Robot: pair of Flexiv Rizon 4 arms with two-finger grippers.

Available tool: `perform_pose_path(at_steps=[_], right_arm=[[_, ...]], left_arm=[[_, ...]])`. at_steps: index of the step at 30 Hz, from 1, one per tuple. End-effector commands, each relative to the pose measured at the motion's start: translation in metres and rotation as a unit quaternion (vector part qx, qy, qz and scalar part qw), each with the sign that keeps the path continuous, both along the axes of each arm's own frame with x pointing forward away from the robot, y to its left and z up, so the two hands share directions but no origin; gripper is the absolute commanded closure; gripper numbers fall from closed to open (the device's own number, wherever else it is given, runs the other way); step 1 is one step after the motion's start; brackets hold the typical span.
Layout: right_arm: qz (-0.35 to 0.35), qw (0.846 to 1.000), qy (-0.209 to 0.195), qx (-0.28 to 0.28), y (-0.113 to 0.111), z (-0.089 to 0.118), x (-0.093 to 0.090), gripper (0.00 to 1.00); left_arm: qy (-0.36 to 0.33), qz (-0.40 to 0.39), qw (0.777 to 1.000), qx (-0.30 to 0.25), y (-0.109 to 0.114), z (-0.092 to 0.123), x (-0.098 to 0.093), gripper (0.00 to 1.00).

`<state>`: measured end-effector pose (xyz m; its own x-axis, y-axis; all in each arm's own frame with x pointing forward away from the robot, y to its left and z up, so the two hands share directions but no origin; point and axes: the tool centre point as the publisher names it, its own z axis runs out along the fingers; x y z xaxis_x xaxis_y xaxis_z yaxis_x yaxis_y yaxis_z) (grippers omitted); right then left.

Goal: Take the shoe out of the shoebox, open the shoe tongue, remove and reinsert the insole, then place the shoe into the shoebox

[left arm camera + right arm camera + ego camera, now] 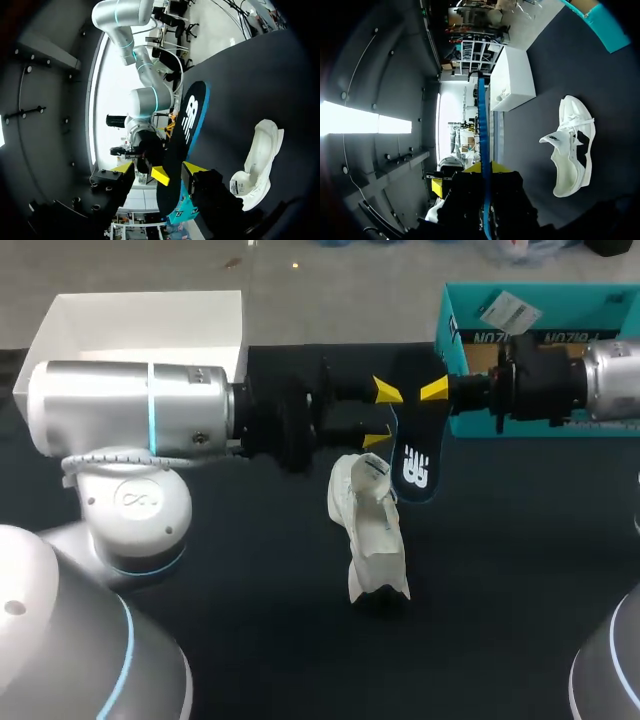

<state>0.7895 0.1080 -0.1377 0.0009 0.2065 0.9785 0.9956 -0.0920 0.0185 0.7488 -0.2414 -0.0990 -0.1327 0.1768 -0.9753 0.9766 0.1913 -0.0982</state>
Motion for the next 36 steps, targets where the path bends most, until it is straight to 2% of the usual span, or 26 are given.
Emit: perform_pose_path(at_steps=[1, 9, 16, 19, 21, 33, 36], right_arm=[[0.013, 1.0, 0.001, -0.016, 0.006, -0.004, 0.006, 1.0], [0.035, 0.999, 0.002, -0.042, 0.011, -0.013, 0.004, 1.0], [0.047, 0.998, 0.003, -0.049, 0.015, -0.016, 0.004, 1.0], [0.05, 0.997, 0.002, -0.052, 0.018, -0.016, 0.004, 1.0], [0.051, 0.997, 0.002, -0.053, 0.019, -0.016, 0.005, 1.0], [0.059, 0.998, 0.005, -0.025, 0.026, -0.019, 0.006, 1.0], [0.064, 0.997, 0.009, -0.033, 0.03, -0.023, 0.006, 1.0]], left_arm=[[0.049, -0.04, 0.986, 0.153, 0.021, 0.026, 0.011, 0.0], [0.087, -0.086, 0.945, 0.304, 0.037, 0.04, 0.023, 0.0], [0.082, -0.109, 0.914, 0.382, 0.044, 0.044, 0.028, 0.0], [0.07, -0.104, 0.911, 0.394, 0.045, 0.046, 0.032, 0.0], [0.068, -0.073, 0.928, 0.359, 0.042, 0.048, 0.035, 0.0], [0.064, -0.066, 0.93, 0.355, 0.042, 0.048, 0.035, 0.0], [0.043, -0.078, 0.914, 0.395, 0.041, 0.051, 0.035, 0.0]])
